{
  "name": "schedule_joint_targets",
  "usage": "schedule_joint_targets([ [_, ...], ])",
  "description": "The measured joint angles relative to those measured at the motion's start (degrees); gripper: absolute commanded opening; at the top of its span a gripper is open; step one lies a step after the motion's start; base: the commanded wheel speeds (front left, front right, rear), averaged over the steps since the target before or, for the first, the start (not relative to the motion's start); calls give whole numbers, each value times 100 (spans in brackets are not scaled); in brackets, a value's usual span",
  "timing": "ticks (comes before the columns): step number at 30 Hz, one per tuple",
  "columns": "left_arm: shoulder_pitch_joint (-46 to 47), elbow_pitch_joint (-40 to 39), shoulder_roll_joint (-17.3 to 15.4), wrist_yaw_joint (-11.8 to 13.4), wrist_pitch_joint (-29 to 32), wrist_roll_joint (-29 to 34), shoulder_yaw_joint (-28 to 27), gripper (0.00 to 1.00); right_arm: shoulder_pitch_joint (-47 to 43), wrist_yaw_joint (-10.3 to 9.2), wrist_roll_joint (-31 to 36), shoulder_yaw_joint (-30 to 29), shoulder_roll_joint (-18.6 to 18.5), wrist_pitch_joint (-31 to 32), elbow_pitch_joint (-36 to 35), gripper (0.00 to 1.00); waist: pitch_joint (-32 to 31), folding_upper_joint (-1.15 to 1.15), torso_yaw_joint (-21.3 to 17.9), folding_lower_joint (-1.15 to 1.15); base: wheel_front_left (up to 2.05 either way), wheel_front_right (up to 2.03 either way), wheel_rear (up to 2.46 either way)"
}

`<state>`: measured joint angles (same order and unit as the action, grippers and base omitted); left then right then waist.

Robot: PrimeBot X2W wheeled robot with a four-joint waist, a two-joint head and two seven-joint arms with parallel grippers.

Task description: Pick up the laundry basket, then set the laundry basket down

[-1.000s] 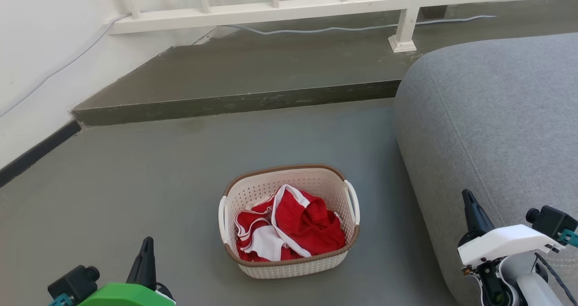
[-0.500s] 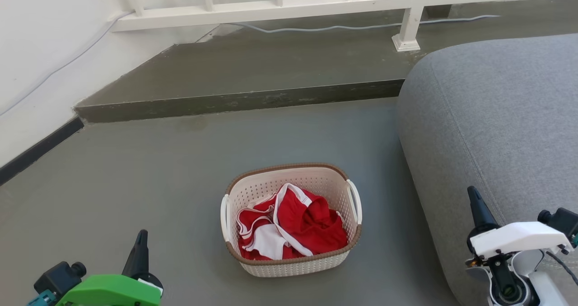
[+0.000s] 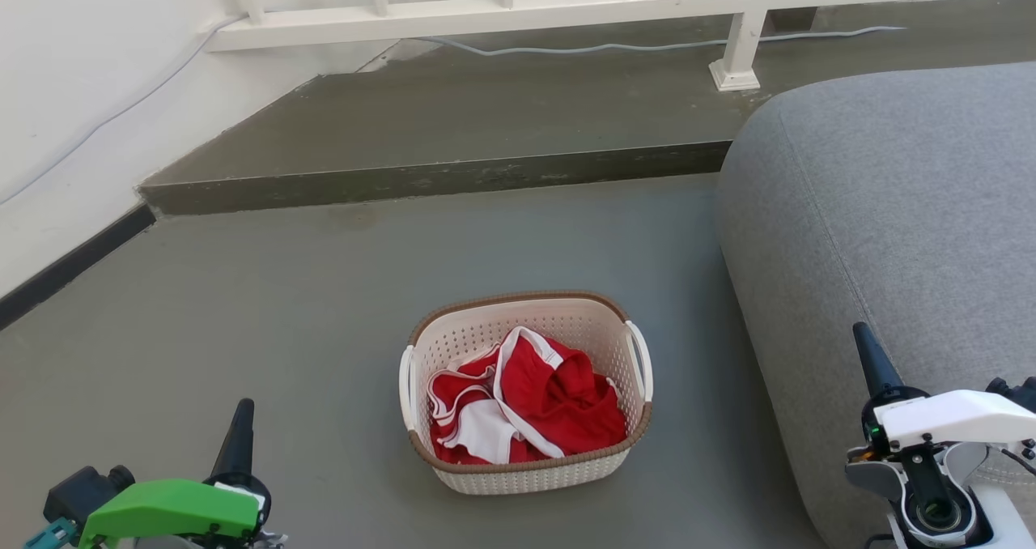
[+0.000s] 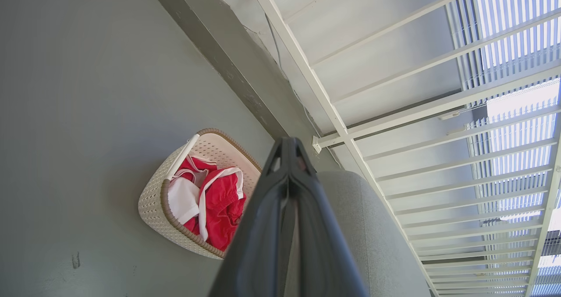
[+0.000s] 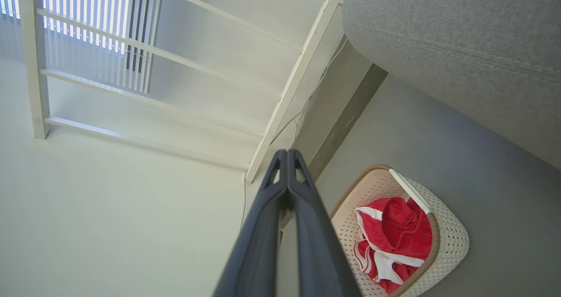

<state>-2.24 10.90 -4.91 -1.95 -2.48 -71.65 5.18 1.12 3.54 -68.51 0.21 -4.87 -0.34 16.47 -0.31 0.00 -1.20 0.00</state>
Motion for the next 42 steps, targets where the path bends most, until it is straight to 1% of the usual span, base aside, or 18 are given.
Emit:
schedule_joint_targets([
  [4,25,53,1,-83,71,-324,-81,0,37,48,-305,-93,46,77,0,0,6,0,16,0,0,0,0],
  [9,91,130,0,-116,147,-636,-143,0,88,68,-617,-189,88,146,-2,0,13,0,31,0,0,0,0],
  [10,132,137,1,-164,185,-759,-158,0,88,108,-764,-231,102,197,-2,0,16,0,39,0,0,0,0],
  [26,346,314,1,-367,402,-1897,-381,0,202,252,-1902,-586,166,495,-11,0,40,0,97,0,0,0,0],
  [28,364,328,1,-409,439,-2082,-421,0,202,292,-2043,-633,183,512,-11,0,43,0,105,0,0,0,0],
  [32,410,355,1,-443,495,-2374,-503,0,203,302,-2335,-726,223,603,-12,0,49,0,118,0,0,0,0],
  [42,472,381,1,-465,497,-2402,-505,0,203,309,-2343,-735,248,603,-13,0,48,0,118,0,0,0,0],
])
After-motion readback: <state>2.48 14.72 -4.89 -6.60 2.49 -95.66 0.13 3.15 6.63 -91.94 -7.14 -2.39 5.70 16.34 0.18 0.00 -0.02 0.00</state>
